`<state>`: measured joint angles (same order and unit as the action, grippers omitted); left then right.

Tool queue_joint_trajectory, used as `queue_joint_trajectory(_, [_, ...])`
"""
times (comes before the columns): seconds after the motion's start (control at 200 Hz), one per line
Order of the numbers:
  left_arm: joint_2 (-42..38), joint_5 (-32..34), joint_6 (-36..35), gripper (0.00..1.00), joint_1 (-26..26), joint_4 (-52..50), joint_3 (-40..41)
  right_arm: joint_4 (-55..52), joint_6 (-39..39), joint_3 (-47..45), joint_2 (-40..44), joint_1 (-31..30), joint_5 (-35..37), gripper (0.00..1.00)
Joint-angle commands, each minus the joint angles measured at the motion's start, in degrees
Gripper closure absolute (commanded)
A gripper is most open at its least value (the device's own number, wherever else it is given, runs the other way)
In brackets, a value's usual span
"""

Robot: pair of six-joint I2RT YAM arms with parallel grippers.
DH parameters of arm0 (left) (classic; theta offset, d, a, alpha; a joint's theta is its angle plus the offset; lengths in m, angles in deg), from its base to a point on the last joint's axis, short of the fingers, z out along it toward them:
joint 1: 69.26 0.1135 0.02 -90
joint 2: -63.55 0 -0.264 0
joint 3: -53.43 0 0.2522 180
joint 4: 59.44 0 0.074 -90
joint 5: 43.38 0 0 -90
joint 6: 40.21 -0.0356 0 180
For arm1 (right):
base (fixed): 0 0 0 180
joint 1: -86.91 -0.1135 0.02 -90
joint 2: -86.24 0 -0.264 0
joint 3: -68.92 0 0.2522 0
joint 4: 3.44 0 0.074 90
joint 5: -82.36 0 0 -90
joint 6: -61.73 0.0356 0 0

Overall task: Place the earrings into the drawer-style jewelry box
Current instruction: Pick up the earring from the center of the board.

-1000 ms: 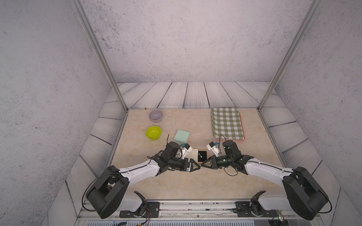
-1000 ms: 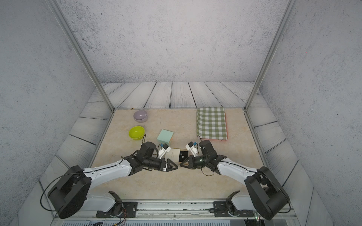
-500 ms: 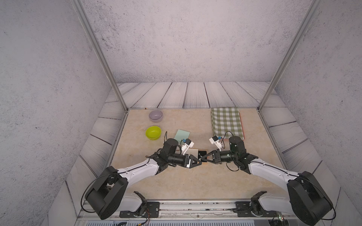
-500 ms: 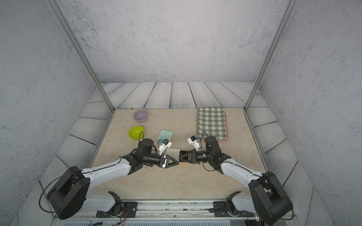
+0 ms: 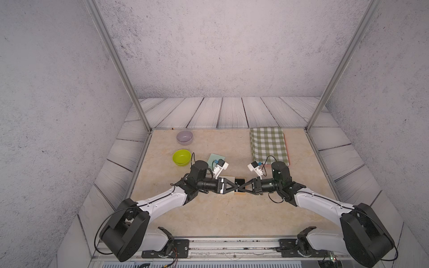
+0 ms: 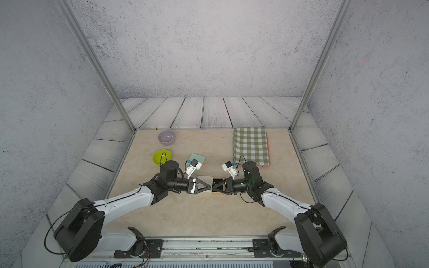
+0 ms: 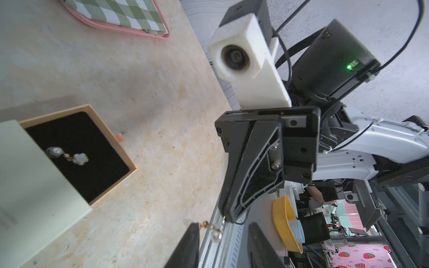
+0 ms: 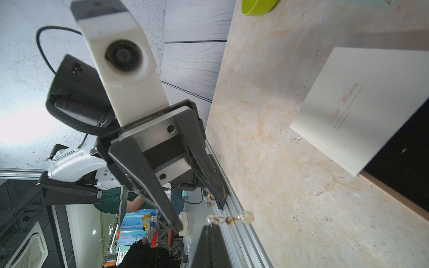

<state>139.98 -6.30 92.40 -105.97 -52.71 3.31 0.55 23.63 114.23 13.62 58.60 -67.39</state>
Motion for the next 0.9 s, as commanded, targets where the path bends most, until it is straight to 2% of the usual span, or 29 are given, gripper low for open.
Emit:
queue_joint_trajectory(0.0, [0.15, -1.83, 1.76, 0.63, 0.23, 2.73, 1.07, 0.4, 0.04, 1.93, -0.07, 0.16, -1.19, 1.0])
queue_joint_trajectory(0.415, [2.06, -2.97, 3.62, 0.63, -0.29, 5.33, 1.75, 1.56, 0.88, 2.38, -0.78, 0.14, -1.43, 1.0])
queue_joint_trajectory(0.686, [2.59, -3.23, 3.64, 0.78, -0.29, 5.31, 1.62, 1.75, 0.92, 2.11, -0.85, 0.12, -1.43, 1.0])
queue_joint_trajectory(0.896, [2.5, -3.49, 4.63, 0.81, -0.38, 6.59, 1.9, 2.15, 1.1, 2.2, -1.2, 0.14, -1.3, 1.0])
